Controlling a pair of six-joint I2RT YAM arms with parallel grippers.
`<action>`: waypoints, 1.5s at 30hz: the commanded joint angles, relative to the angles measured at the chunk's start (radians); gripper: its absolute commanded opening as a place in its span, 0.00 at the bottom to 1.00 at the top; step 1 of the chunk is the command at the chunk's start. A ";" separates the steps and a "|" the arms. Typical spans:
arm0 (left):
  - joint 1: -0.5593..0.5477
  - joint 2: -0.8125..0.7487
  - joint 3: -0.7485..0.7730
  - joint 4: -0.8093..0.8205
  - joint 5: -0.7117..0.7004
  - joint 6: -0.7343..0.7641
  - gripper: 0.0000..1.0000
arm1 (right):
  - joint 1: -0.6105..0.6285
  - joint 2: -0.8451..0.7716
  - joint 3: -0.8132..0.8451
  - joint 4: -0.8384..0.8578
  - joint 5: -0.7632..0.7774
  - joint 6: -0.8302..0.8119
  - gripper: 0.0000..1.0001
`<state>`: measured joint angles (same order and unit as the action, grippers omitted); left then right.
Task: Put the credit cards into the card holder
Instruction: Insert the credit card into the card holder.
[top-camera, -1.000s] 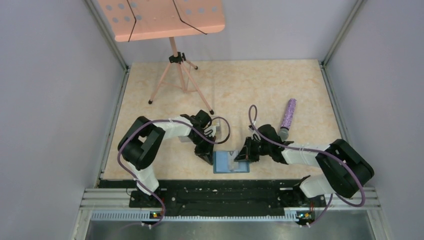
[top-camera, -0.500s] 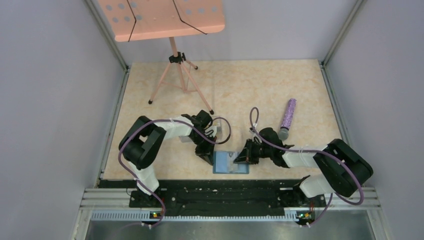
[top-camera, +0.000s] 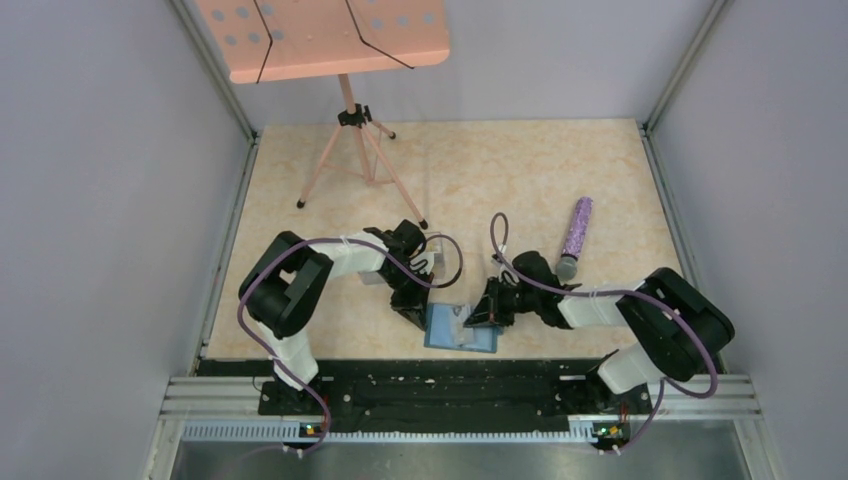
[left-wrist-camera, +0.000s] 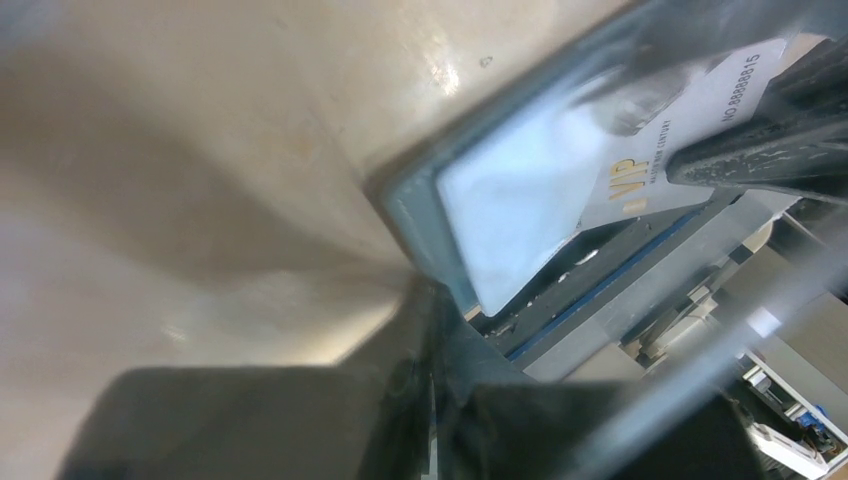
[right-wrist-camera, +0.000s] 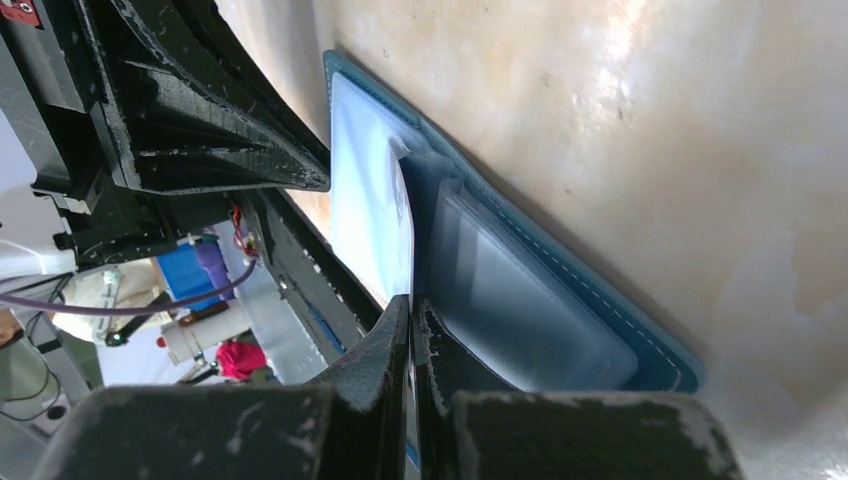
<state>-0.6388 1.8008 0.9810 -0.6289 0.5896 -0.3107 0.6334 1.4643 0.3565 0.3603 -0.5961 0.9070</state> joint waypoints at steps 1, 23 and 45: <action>-0.015 0.035 0.016 0.023 -0.009 0.016 0.00 | 0.021 0.020 0.075 -0.094 0.029 -0.098 0.00; -0.015 0.032 0.016 0.018 -0.007 0.016 0.00 | 0.032 0.031 0.040 -0.008 0.058 0.051 0.00; -0.015 0.010 0.012 0.018 -0.012 0.005 0.00 | 0.198 0.053 0.422 -0.641 0.345 -0.047 0.44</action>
<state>-0.6403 1.8030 0.9840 -0.6331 0.5865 -0.3111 0.8051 1.5021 0.6960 -0.1303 -0.3210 0.8806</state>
